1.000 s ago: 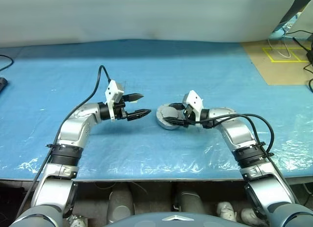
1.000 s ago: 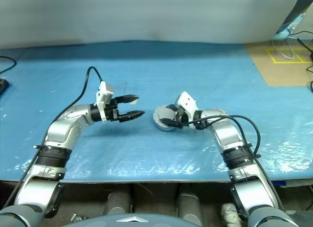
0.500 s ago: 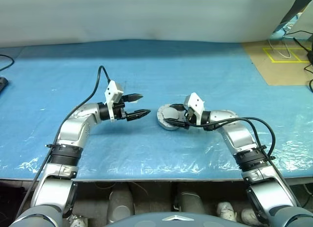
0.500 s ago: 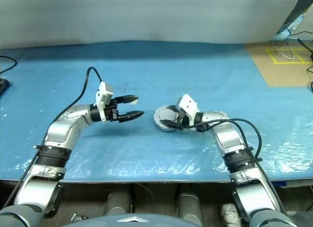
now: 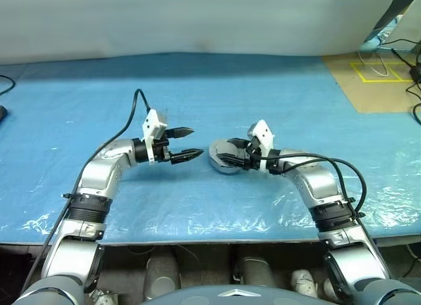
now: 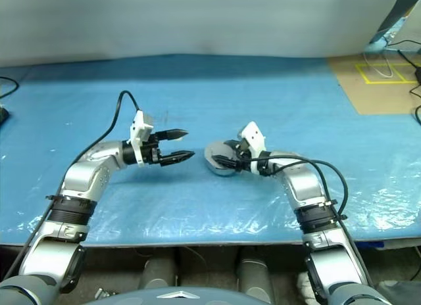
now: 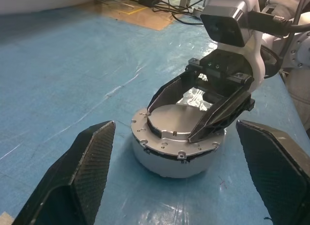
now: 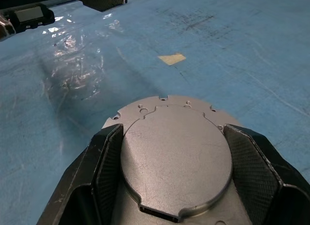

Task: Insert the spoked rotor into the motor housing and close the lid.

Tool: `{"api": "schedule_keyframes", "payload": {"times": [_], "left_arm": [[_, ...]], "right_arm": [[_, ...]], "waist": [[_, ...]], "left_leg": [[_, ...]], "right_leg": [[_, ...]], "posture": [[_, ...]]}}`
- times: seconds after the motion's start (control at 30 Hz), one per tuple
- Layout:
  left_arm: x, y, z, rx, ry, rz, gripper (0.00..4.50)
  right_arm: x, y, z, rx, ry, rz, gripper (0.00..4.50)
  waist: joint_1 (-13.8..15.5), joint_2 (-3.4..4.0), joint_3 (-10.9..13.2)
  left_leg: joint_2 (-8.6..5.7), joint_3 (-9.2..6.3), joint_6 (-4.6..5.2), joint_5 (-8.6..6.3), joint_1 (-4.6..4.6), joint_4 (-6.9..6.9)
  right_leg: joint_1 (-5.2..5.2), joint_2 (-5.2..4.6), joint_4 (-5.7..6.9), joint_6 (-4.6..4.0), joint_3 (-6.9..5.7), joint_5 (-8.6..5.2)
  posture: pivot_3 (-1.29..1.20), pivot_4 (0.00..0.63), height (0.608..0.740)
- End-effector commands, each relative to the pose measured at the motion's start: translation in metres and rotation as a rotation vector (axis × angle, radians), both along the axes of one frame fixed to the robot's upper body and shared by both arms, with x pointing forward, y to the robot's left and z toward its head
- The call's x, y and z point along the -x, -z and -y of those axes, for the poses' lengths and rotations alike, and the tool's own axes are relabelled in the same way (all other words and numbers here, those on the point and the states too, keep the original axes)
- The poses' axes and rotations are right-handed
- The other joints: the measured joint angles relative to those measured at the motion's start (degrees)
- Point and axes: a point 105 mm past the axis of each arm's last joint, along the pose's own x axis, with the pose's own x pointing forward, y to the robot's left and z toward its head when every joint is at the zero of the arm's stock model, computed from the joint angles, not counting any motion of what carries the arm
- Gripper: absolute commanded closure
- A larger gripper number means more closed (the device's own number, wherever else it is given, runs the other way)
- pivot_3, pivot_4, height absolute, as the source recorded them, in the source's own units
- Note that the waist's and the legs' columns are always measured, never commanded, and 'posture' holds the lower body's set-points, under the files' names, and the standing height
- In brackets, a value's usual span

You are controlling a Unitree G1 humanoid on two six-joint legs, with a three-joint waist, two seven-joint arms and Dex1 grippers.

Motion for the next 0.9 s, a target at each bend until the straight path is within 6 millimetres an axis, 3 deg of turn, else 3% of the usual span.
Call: {"api": "schedule_keyframes", "payload": {"times": [0.03, 0.33, 0.47, 0.9], "left_arm": [[-0.001, -0.011, 0.001, -0.002, 0.014, 0.053, 0.32], [0.003, -0.008, 0.005, 0.009, 0.020, 0.047, 0.32], [0.004, -0.006, 0.005, 0.008, 0.021, 0.043, 0.32], [0.003, -0.007, 0.005, 0.011, 0.024, 0.044, 0.32]], "right_arm": [[0.003, -0.011, 0.002, 0.029, -0.054, 0.023, 1.55], [0.003, -0.004, 0.005, 0.056, -0.063, -0.002, 1.55], [0.009, 0.012, 0.001, 0.096, -0.072, -0.012, 1.55], [0.008, 0.069, 0.021, 0.235, 0.029, -0.036, 1.55]], "waist": [[0.04, 0.00, 0.00], [0.15, 0.00, 0.00], [0.10, 0.00, 0.00], [0.01, -0.02, -0.01]], "left_leg": [[0.00, 0.00, 0.00, 0.00, -0.01, 0.00], [-0.02, 0.00, 0.00, 0.00, -0.05, -0.03], [-0.01, 0.00, 0.00, 0.00, -0.03, -0.03], [-0.02, 0.01, 0.00, -0.01, 0.39, 0.04]], "right_leg": [[-0.01, 0.00, -0.01, 0.00, 0.00, 0.00], [-0.03, -0.01, -0.01, 0.00, -0.01, 0.00], [-0.03, 0.00, -0.01, 0.00, -0.01, 0.00], [0.30, -0.01, 0.08, 0.00, 0.07, 0.00]], "posture": [[0.00, 0.150, 0.740], [0.00, 0.150, 0.740], [0.00, 0.150, 0.740], [0.00, 0.150, 0.740]]}}
